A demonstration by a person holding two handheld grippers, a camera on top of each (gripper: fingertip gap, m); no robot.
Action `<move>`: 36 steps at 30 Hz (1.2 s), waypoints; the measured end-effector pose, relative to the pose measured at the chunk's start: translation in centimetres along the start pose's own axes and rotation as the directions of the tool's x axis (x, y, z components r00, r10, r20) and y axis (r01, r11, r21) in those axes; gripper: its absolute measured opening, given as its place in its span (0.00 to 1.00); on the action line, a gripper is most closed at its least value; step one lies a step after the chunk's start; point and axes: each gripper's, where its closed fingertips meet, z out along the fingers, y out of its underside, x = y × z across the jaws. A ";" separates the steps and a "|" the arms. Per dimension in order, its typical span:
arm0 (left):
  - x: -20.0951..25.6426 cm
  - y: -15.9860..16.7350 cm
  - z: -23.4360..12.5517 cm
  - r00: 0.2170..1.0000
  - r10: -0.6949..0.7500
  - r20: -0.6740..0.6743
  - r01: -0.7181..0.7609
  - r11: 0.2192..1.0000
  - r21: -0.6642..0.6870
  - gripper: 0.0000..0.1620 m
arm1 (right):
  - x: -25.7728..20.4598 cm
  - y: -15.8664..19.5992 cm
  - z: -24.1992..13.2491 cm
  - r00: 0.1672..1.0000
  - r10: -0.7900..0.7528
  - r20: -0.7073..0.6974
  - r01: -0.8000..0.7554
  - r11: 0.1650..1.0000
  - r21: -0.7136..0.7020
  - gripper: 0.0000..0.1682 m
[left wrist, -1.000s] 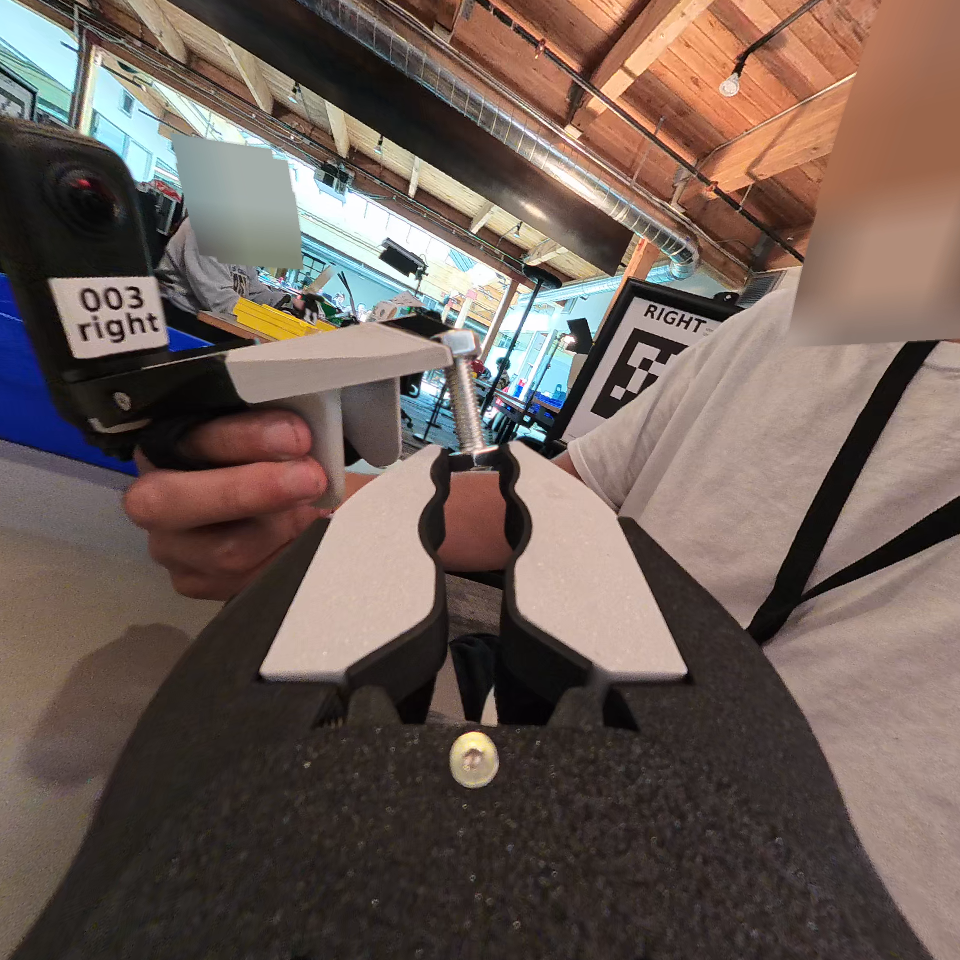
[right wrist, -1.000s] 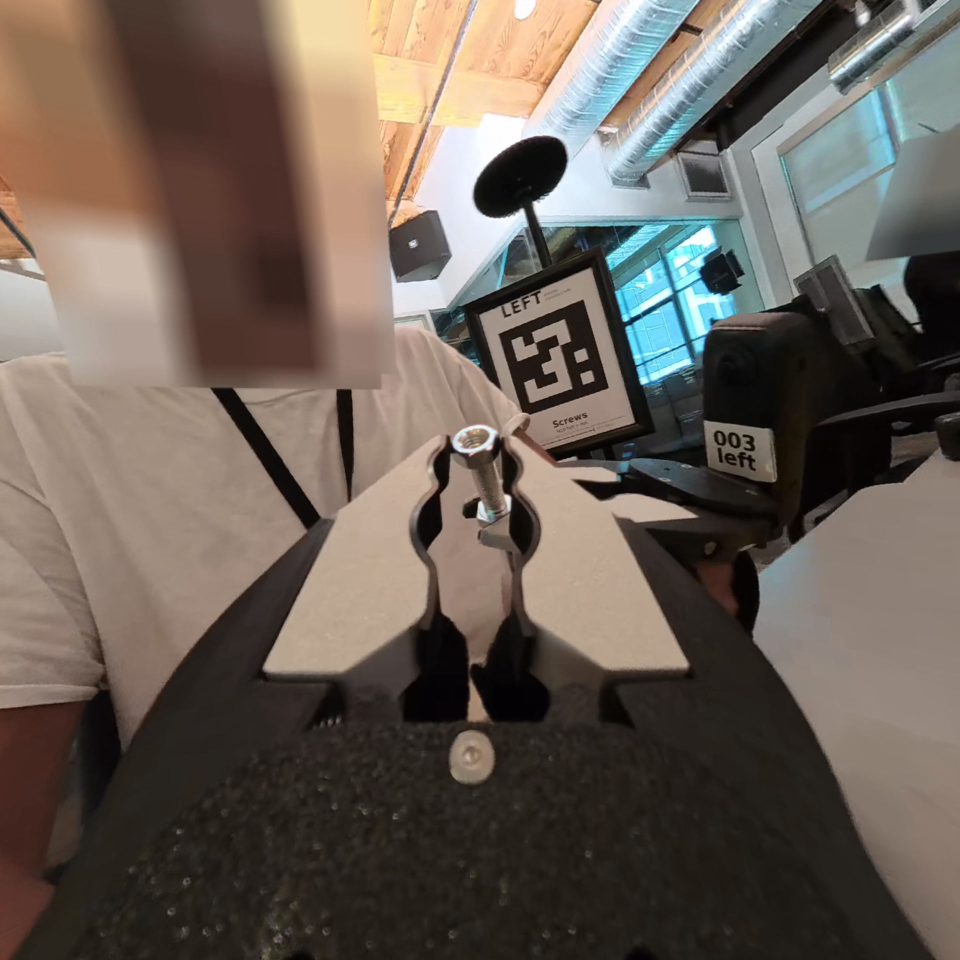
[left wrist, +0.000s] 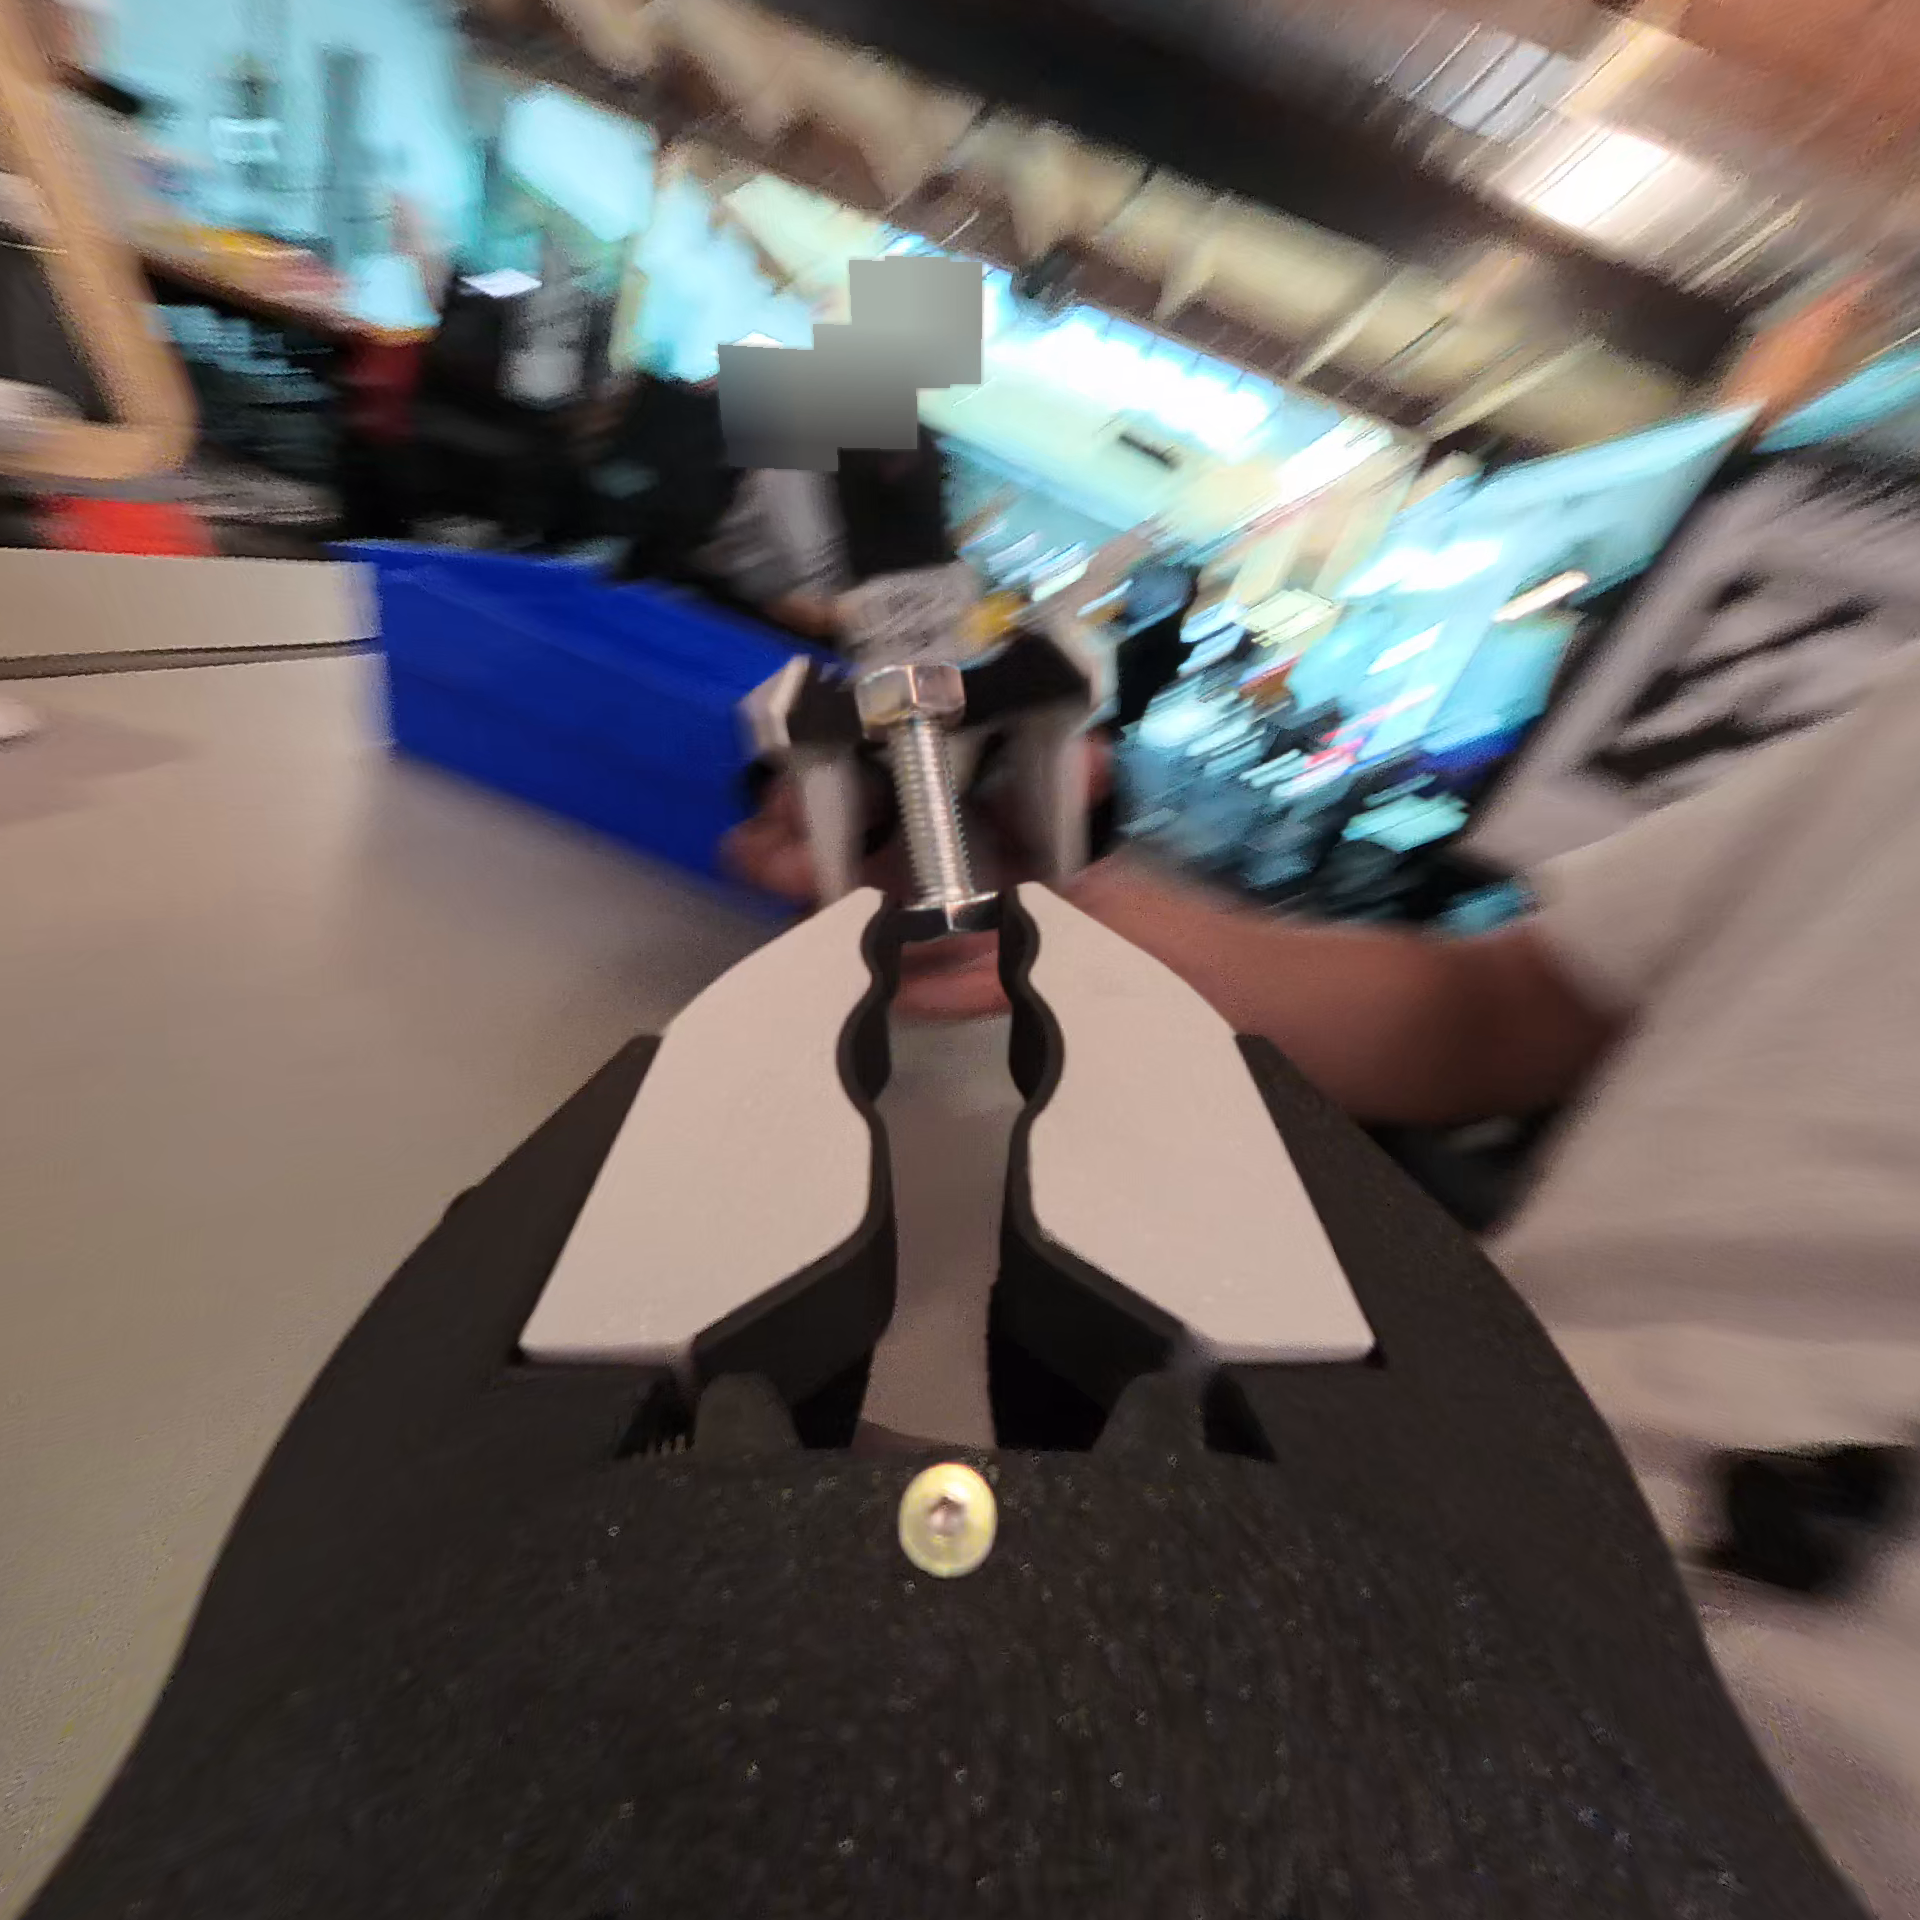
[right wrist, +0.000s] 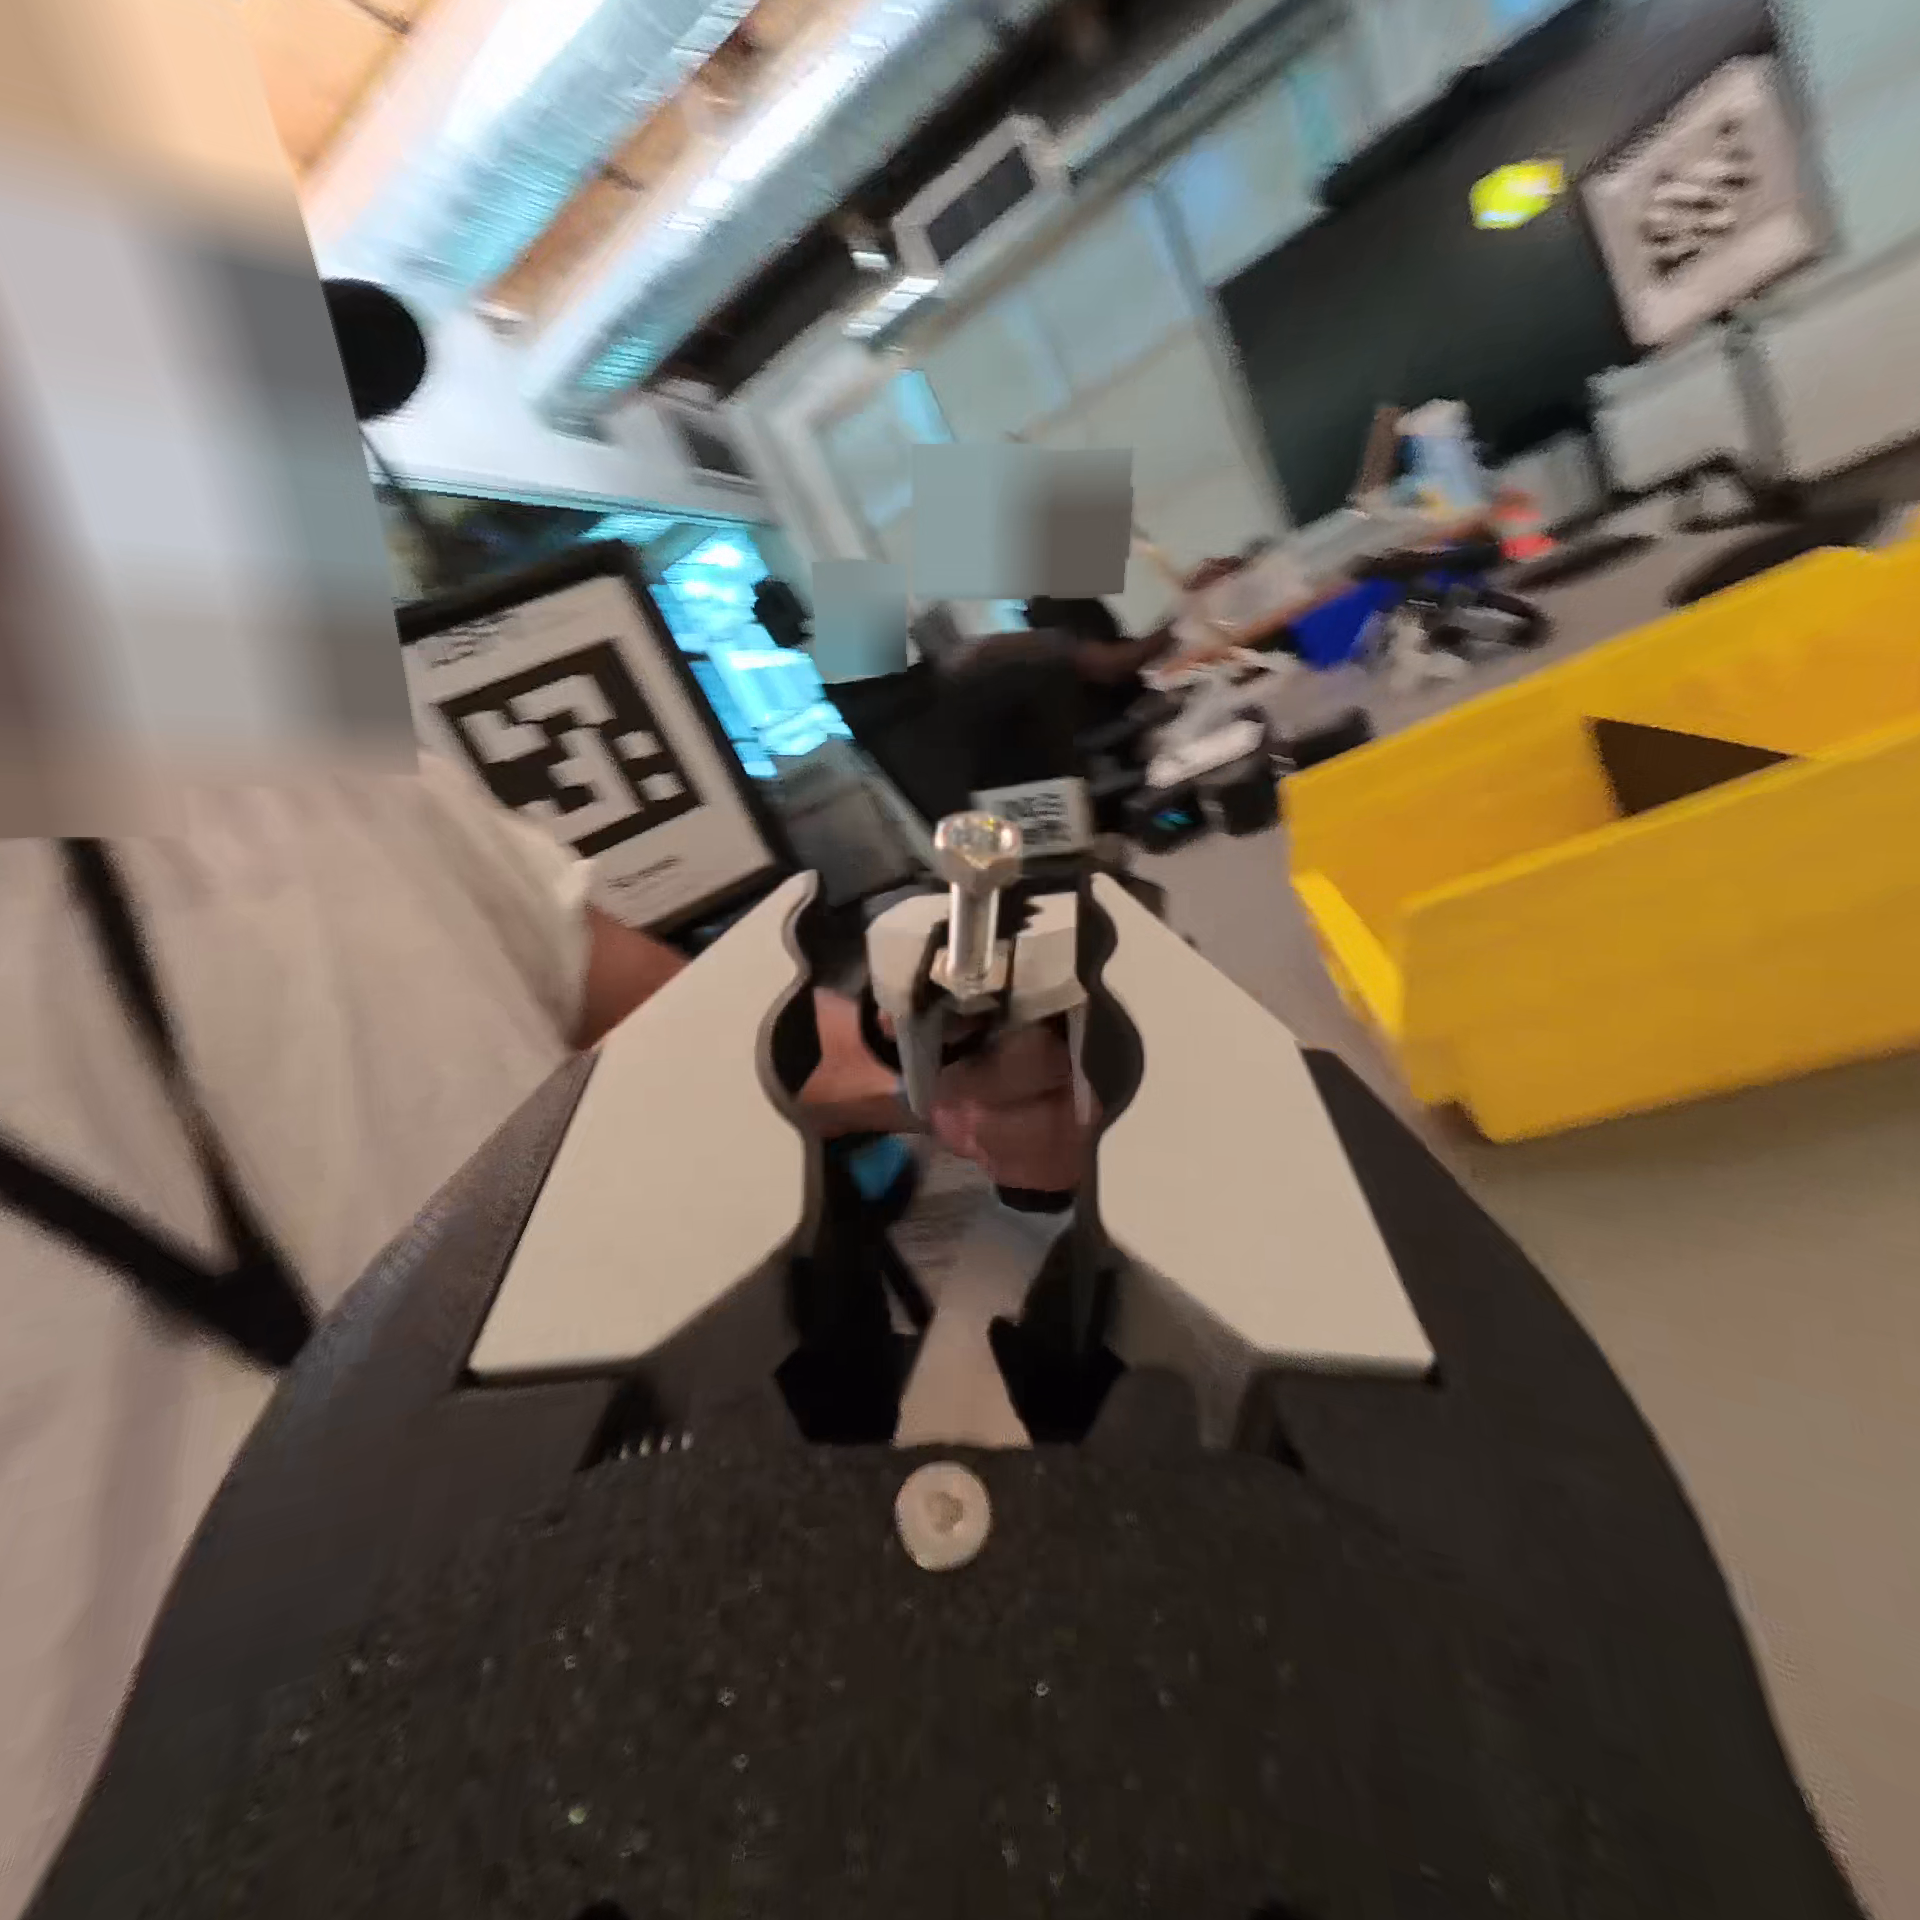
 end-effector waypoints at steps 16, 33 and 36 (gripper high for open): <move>2.1 -1.1 -0.4 0.984 -0.090 -0.154 0.101 0.993 0.062 0.11 | -1.5 -0.8 2.3 0.905 0.089 0.416 -0.092 0.996 -0.011 0.12; -4.2 0.5 -1.2 0.913 0.239 0.332 -0.204 0.969 -0.136 0.11 | 4.3 0.2 1.5 0.886 0.058 -0.459 -0.043 0.998 0.044 0.11; -4.1 0.7 -1.0 0.906 0.267 0.328 -0.226 0.961 -0.159 0.11 | 3.9 0.5 1.1 0.849 -0.032 -0.528 -0.011 0.997 -0.078 0.13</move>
